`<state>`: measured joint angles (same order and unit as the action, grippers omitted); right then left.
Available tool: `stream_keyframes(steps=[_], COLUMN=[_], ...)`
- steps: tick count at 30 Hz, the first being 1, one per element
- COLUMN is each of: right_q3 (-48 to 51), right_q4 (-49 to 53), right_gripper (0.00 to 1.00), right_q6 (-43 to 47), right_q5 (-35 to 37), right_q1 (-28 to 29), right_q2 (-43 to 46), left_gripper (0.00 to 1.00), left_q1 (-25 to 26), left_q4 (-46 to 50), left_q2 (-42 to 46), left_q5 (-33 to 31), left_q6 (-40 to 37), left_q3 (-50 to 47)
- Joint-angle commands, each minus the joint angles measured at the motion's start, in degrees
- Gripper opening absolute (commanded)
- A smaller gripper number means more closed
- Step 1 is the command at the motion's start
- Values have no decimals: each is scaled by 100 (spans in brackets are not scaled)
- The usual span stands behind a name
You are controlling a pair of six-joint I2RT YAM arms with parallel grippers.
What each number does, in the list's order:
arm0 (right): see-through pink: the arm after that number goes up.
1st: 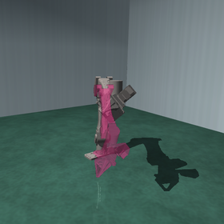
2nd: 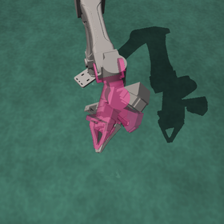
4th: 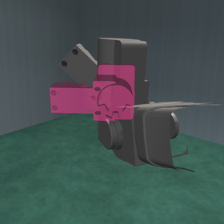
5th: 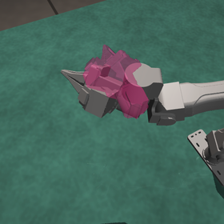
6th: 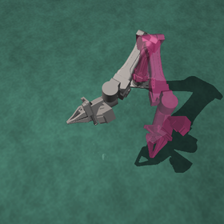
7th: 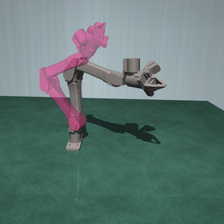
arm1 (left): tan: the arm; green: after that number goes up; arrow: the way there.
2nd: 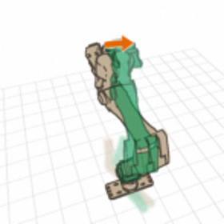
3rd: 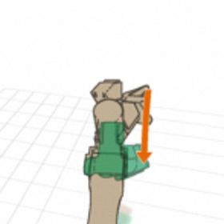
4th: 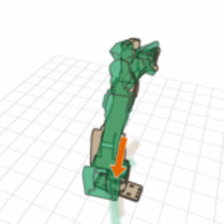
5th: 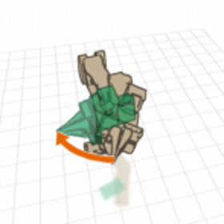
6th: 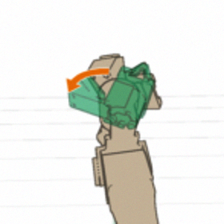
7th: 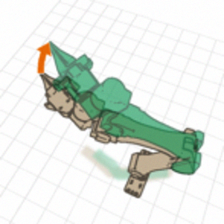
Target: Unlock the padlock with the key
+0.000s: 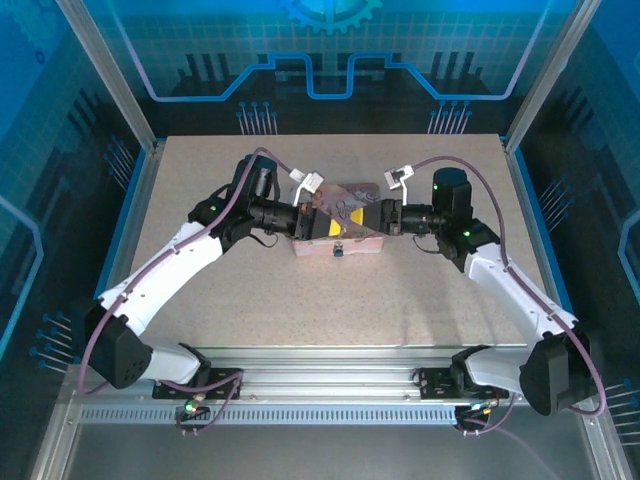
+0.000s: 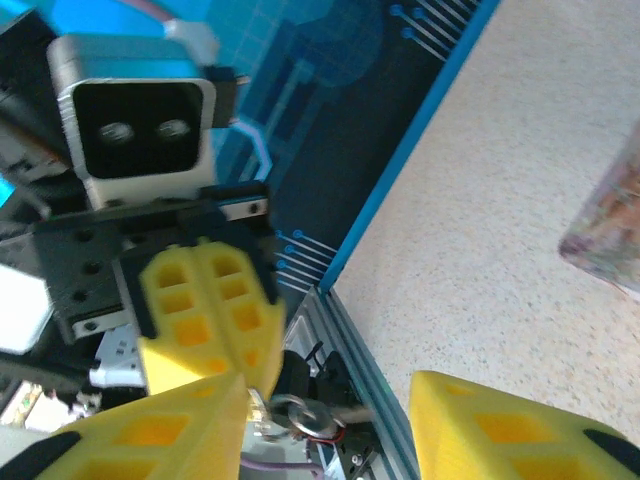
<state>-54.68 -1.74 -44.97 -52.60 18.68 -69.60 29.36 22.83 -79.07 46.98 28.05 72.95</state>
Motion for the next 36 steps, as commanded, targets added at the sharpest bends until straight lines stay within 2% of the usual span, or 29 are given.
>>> stream_keyframes(steps=[1, 8, 21, 26, 28, 30, 31, 36], right_q3=[-67, -217, -344, -366, -361, -351, -342, -296], right_q4=[-278, -150, 197, 590, 739, 836, 871, 1040], right_gripper=[46, 43, 0, 0, 0, 0, 0, 0], right_q6=[70, 250, 591, 937, 1061, 1146, 1177, 1379], right_q5=[-260, -389, -373, -198, -76, 32, 71, 365], right_q1=[165, 458, 495, 496, 496, 483, 488, 478], right_q2=[115, -90, -41, 108, 177, 223, 240, 320], left_gripper=[0, 0, 0, 1, 7, 23, 27, 42], left_q1=[-15, -12, -42, -206, -300, -414, -454, -704], left_q4=[127, 54, 91, -135, -327, -535, -580, -757], left_q2=[-48, -8, 57, 159, 246, 365, 417, 607], left_q5=[268, 294, 322, 286, 264, 184, 140, -134], left_q6=[-131, -92, -195, -24, 137, 315, 368, 705], left_q3=[164, 167, 108, -53, -188, -334, -386, -640])
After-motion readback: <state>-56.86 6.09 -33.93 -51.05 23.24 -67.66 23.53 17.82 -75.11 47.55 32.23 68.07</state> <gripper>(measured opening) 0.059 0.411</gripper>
